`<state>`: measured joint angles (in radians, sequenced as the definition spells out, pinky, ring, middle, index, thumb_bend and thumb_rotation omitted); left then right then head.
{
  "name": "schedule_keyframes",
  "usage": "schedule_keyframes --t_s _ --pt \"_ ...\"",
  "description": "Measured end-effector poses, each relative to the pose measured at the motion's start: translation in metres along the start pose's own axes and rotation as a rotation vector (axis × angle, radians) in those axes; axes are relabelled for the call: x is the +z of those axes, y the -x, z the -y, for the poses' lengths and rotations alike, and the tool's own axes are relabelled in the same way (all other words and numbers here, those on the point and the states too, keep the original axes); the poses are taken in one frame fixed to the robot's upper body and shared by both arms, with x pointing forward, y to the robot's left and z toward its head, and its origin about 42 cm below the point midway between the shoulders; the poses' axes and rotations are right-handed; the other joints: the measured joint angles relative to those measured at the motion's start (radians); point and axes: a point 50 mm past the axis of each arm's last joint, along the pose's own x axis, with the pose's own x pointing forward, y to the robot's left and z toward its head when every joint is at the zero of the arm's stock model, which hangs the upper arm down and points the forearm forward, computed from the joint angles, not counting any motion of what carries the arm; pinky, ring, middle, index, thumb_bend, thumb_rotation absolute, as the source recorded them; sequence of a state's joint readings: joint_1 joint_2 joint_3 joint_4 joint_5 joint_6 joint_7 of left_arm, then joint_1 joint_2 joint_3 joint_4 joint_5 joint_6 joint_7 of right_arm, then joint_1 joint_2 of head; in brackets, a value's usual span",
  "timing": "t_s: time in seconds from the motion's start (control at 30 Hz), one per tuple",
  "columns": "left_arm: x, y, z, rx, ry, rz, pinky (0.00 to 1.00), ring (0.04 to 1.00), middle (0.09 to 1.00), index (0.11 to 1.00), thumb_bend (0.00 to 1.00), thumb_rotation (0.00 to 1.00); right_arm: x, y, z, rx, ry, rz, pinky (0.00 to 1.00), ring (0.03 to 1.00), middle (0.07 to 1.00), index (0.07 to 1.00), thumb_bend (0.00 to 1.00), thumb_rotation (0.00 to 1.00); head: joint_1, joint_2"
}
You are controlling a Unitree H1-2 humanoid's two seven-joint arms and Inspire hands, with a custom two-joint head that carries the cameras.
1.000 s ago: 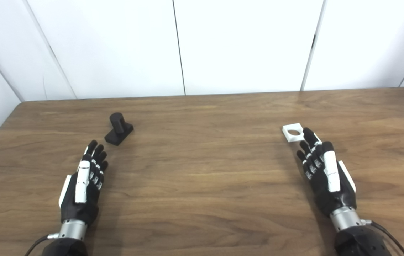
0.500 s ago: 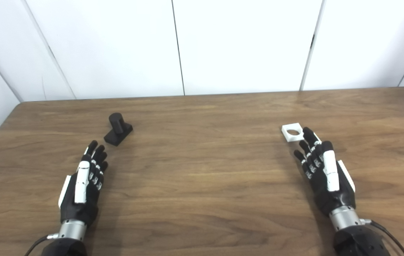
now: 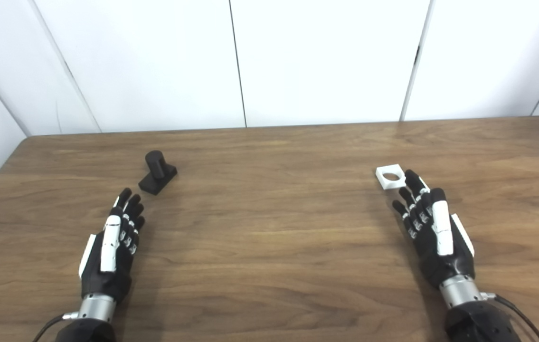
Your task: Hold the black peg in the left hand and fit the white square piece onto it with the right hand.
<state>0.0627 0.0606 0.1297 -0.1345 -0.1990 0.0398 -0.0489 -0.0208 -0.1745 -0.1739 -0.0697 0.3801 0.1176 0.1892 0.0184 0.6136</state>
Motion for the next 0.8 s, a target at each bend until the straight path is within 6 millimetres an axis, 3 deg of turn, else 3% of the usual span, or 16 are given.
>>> schedule_keyframes --t_s 0.27,0.43,0.67,0.8 --pt "0.022 0.001 0.006 -0.016 -0.062 0.045 1.0 1.0 0.998 0.97 0.36 0.99 -0.001 0.0 0.0 0.001 -0.001 0.001 0.95 0.98 0.991 0.935 0.64 0.92 0.003 -0.005" --pt "0.031 0.0 0.009 -0.02 -0.119 0.057 1.0 1.0 0.999 0.971 0.4 0.92 -0.001 0.0 -0.001 0.001 0.0 0.002 0.94 0.976 0.991 0.933 0.64 0.92 0.005 -0.008" --pt "0.044 -0.005 0.01 -0.012 -0.367 0.059 1.0 1.0 1.0 0.953 0.53 0.89 -0.001 0.0 -0.001 0.004 0.002 0.007 0.94 0.976 0.99 0.938 0.62 0.92 0.005 -0.011" --pt "0.049 -0.008 0.005 -0.016 -0.581 0.073 1.0 1.0 1.0 0.932 0.57 0.79 -0.001 0.0 -0.002 0.005 0.003 0.01 0.92 0.974 0.989 0.938 0.62 0.93 0.006 -0.012"
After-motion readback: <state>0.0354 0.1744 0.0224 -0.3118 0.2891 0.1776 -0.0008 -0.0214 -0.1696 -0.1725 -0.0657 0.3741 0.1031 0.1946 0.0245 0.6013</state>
